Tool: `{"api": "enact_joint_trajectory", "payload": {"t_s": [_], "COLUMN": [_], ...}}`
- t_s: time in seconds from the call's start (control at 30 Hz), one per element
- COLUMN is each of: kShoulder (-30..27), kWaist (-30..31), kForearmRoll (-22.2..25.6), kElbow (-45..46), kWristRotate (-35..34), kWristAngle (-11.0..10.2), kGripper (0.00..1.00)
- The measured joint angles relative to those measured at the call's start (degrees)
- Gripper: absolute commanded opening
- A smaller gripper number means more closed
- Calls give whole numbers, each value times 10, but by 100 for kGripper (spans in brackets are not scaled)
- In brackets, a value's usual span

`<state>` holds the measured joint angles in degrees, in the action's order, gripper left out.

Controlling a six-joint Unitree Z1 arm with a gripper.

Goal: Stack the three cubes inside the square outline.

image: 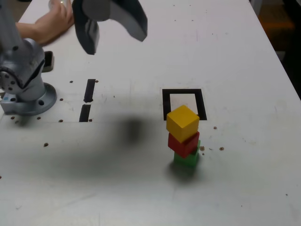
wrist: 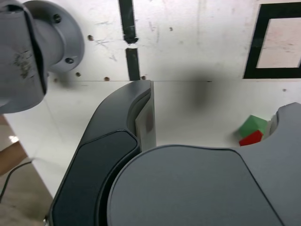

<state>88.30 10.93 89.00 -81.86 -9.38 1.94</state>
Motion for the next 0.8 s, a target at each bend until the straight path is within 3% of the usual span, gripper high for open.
{"api": "enact_joint_trajectory", "payload": {"t_s": [0.4,0.8], "kShoulder": [71,142], "kWaist": [62,103], "kForearmRoll": [22,32], "kElbow": [-117,-177], "kWristRotate": [-30,-59], "kWristAngle": [51,73], "kGripper": [91,91]}}
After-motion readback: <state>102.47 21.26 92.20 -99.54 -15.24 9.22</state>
